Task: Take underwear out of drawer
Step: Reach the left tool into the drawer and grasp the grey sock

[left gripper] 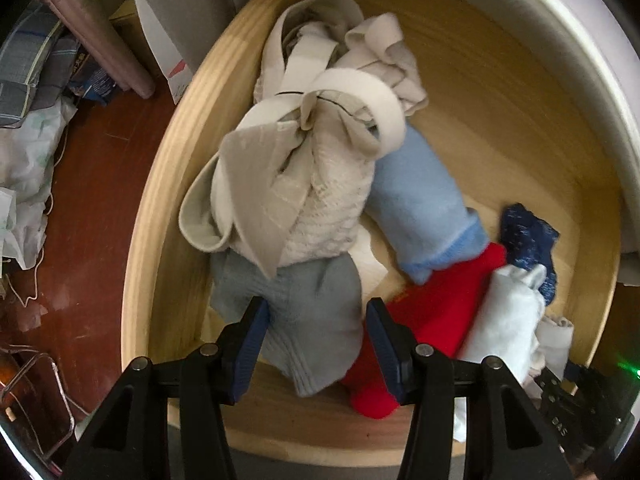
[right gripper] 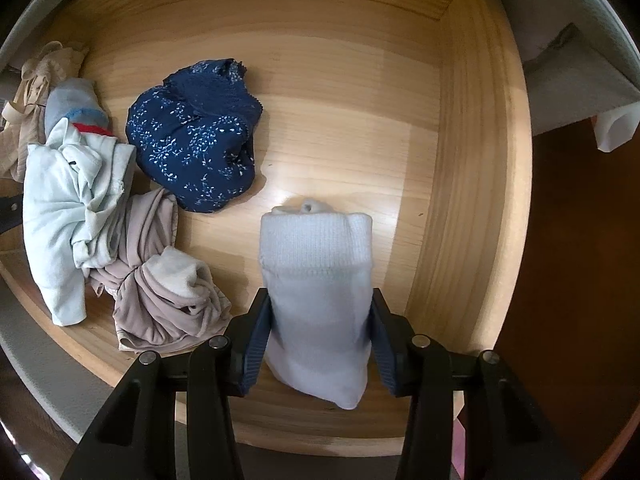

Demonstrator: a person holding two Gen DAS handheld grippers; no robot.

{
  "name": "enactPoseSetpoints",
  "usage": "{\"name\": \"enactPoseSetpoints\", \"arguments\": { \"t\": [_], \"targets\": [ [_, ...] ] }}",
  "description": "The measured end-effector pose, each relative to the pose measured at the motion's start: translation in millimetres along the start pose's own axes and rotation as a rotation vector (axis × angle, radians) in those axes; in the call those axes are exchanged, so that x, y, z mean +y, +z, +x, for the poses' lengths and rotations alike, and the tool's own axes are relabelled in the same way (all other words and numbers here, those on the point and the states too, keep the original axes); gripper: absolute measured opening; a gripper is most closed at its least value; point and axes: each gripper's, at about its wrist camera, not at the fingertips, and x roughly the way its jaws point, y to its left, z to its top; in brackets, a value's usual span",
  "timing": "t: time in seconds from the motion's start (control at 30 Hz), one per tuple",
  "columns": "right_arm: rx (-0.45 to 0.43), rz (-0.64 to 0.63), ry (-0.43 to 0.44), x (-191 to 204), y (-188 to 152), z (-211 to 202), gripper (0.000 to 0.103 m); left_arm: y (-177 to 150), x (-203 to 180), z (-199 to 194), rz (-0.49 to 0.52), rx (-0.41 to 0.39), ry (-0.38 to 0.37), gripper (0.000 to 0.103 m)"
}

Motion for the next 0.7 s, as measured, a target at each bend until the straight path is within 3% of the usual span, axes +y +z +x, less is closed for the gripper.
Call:
{"name": "enactPoseSetpoints", "arguments": {
  "t": [0.5,0.7],
  "targets": [
    [-0.004,0.004,0.009,10,7,6,0.045,6,-23,23,0.064,0.049,0.114,0.059],
    [-0.002,0.002,0.007,12,10,6,0.045,-4,-30,19,0.100,0.018,0.132,0.044]
  ]
}}
